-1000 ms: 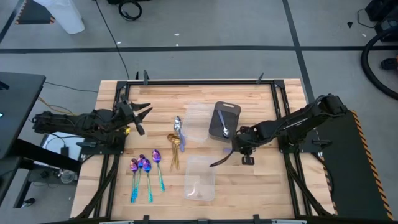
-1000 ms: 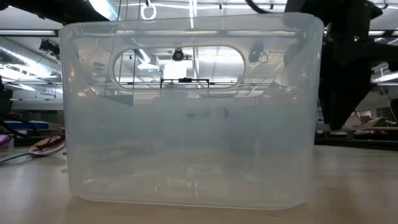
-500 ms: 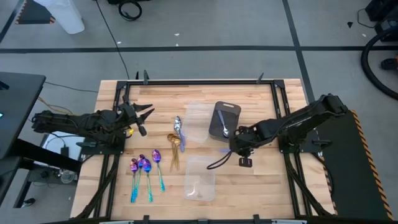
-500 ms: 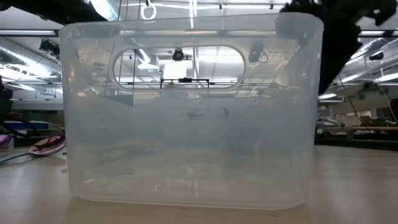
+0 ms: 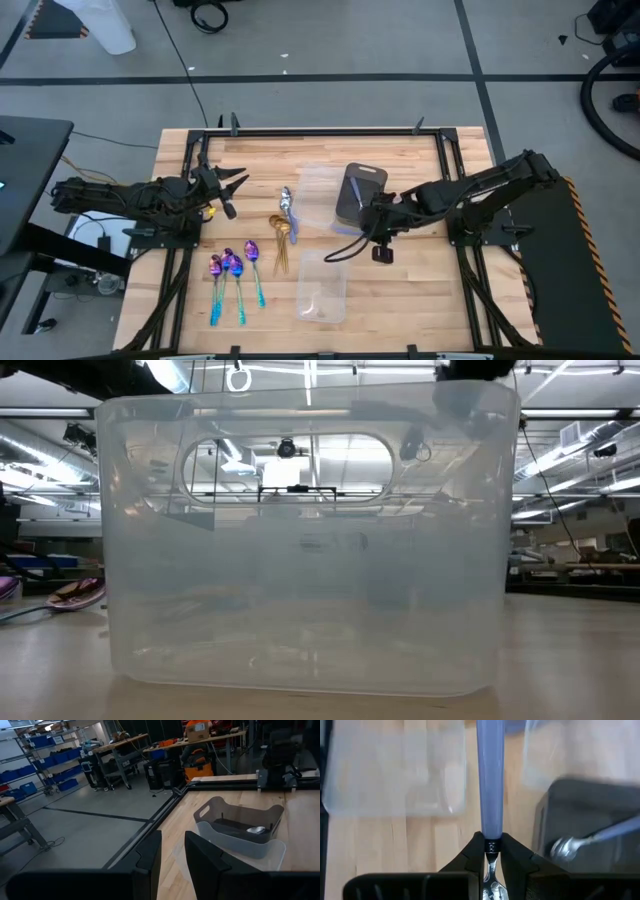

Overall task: Sort silverware by color (type)
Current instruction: Put the purple spoon into the black bin

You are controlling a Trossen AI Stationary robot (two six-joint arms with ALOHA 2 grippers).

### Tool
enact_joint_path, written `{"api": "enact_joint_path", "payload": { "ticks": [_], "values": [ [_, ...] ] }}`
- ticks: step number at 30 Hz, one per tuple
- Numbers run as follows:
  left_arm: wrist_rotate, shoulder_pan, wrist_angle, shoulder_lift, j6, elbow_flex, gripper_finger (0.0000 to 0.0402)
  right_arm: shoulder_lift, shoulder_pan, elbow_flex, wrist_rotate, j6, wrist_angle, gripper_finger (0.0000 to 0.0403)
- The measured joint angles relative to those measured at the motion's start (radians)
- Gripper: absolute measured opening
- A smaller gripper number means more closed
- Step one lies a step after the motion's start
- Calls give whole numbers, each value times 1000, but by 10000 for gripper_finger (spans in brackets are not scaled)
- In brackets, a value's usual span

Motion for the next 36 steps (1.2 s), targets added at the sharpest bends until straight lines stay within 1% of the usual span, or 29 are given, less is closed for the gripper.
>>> {"api": "enact_joint_path", "payload": {
  "ticks": [5, 8, 13, 19, 28, 36],
  "values": [
    [0, 0, 0, 0, 0, 0, 94, -3, -7, 130, 93, -10, -25, 53],
    [0, 0, 0, 0, 0, 0, 94, -3, -19, 218, 122, -4, -70, 53],
    [0, 0, 0, 0, 0, 0, 94, -3, -44, 342, 143, 16, -140, 53],
    [0, 0, 0, 0, 0, 0, 94, -3, -75, 457, 145, 8, -242, 53],
    [0, 0, 0, 0, -1, 0, 94, -4, -121, 566, 143, -9, -293, 53],
    [0, 0, 0, 0, -1, 0, 94, -25, -153, 598, 130, 17, -325, 53]
  ]
}}
